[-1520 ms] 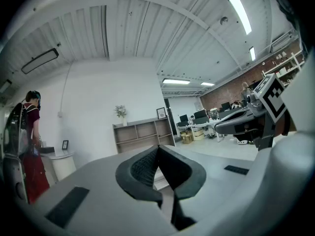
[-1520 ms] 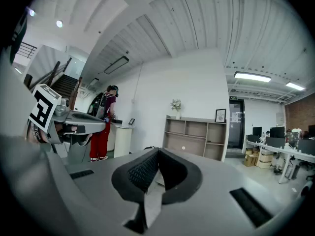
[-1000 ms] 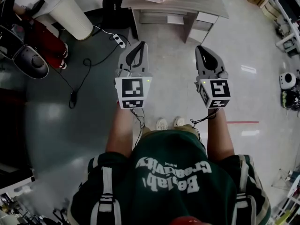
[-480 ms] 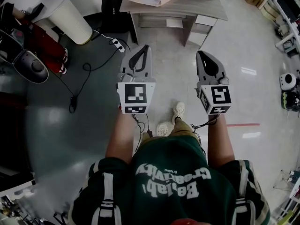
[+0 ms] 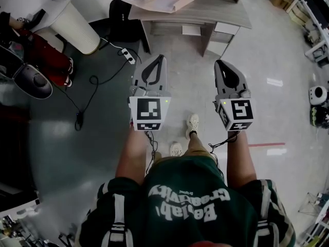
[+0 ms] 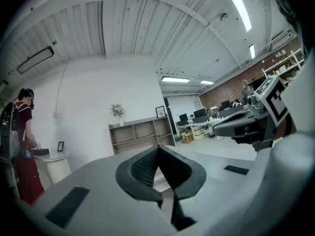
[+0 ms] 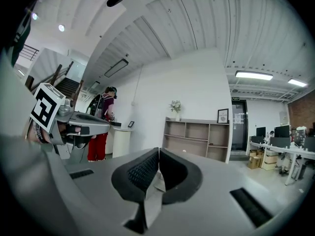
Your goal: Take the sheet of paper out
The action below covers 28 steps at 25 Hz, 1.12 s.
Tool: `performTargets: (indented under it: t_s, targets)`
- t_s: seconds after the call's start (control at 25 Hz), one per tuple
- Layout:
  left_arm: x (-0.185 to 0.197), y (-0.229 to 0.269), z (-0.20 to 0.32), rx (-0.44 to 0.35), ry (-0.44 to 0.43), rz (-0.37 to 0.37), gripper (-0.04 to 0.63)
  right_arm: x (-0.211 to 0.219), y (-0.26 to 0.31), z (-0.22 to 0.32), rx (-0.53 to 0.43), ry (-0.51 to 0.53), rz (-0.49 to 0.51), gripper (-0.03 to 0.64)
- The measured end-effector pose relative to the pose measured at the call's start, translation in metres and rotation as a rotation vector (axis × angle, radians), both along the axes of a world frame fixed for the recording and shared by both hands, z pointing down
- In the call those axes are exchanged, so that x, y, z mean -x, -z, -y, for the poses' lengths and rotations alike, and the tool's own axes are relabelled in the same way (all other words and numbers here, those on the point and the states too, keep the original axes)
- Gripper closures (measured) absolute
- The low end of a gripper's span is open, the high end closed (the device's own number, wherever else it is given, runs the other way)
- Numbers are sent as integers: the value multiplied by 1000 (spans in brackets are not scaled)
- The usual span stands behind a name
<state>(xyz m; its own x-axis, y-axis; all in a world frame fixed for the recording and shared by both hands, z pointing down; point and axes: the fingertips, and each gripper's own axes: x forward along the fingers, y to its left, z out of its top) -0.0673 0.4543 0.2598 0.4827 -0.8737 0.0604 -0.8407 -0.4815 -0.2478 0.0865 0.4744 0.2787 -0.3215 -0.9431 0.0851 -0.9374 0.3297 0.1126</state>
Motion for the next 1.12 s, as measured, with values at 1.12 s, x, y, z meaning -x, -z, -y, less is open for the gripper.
performTargets:
  t_s: [1.12]
  targets:
    - [-94,-13,276,9,158,30,578,-83,-23,302,19,188,31,583]
